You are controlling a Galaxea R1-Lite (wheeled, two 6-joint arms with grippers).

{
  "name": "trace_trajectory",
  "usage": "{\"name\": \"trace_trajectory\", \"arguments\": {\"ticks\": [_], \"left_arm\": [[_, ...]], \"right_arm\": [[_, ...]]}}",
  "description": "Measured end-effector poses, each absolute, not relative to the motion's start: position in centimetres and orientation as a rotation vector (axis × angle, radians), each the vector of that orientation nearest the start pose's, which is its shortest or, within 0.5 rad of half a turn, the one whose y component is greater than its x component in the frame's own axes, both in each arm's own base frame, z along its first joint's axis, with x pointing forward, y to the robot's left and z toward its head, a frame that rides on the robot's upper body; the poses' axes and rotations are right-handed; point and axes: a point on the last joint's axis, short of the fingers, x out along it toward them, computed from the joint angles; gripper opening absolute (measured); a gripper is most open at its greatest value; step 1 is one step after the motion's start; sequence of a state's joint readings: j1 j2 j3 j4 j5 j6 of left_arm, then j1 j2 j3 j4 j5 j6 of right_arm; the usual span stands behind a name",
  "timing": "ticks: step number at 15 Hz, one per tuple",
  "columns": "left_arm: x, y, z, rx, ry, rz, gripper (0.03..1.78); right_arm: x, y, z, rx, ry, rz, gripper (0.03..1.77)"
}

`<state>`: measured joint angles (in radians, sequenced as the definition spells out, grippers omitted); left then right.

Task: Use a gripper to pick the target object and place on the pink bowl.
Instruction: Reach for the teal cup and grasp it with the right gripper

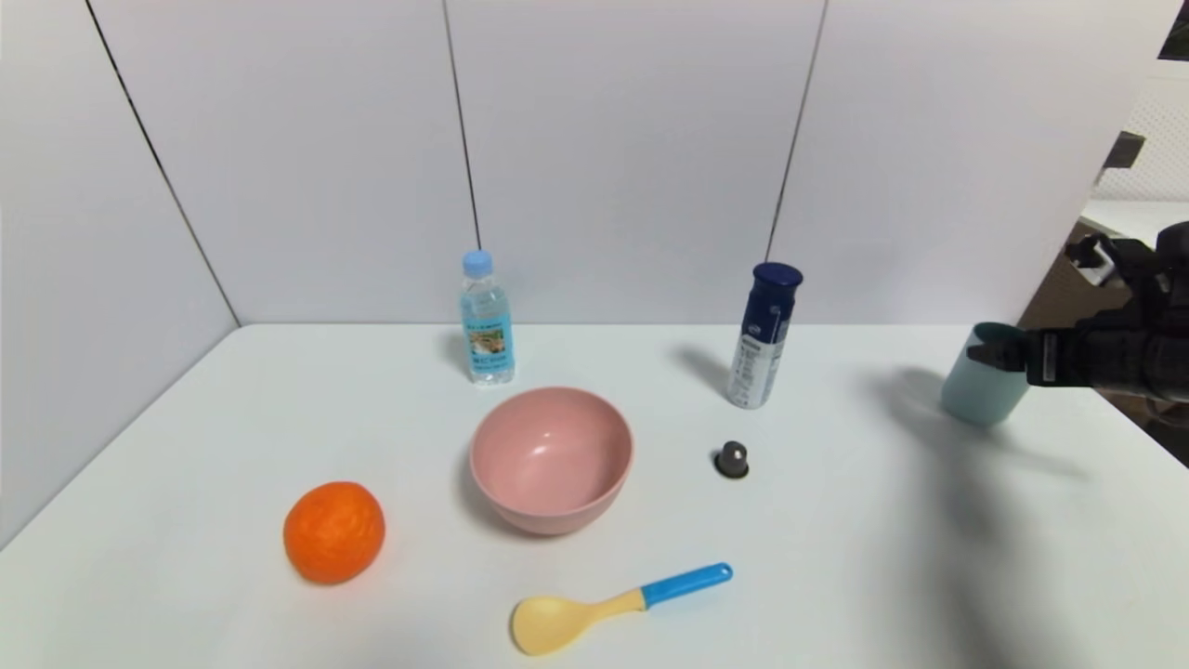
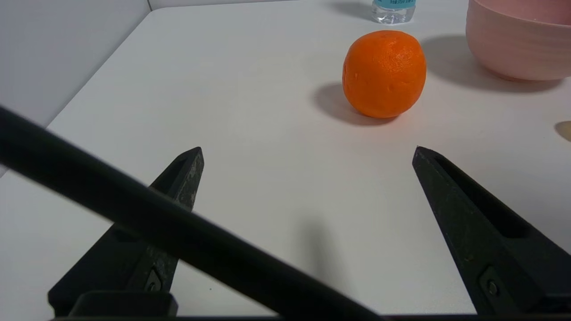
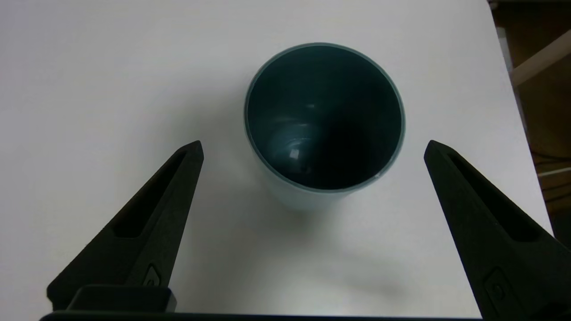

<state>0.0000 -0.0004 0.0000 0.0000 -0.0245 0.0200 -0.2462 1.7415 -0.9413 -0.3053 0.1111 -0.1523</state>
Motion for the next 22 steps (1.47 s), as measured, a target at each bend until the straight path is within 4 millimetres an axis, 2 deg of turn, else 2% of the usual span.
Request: {"name": "trace_trajectory", "arguments": {"ticks": [4, 8, 17, 18, 20, 21, 22], "left_arm": [[-2.3, -0.1, 7.5, 0.02, -0.001, -0.024, 1.69], [-2.3, -0.1, 7.5, 0.02, -0.001, -0.024, 1.69], [-2.3, -0.1, 7.5, 0.02, -0.001, -0.024, 1.69], [-2.3, -0.1, 7.5, 0.02, -0.001, -0.024, 1.69], [-2.3, -0.1, 7.5, 0.02, -0.001, -0.024, 1.69], [-2.3, -0.1, 7.5, 0.02, -0.001, -0.024, 1.69], [-2.3, -0.1, 7.5, 0.02, -0.001, -0.024, 1.69]], "right_arm": [[31.2, -7.6, 14.1, -0.079, 0.418, -0.103, 1.71], [31.9, -7.9, 12.3, -0.077, 0.39, -0.111, 1.71], [33.5, -8.6, 10.5, -0.093, 0.314, -0.124, 1.71], [33.6, -8.6, 10.3, -0.094, 0.313, -0.123, 1.63], [33.8, -8.7, 10.0, -0.093, 0.32, -0.122, 1.29], [33.9, -8.7, 9.9, -0.093, 0.319, -0.123, 1.18], [34.0, -8.7, 9.9, -0.094, 0.315, -0.123, 1.16]]}}
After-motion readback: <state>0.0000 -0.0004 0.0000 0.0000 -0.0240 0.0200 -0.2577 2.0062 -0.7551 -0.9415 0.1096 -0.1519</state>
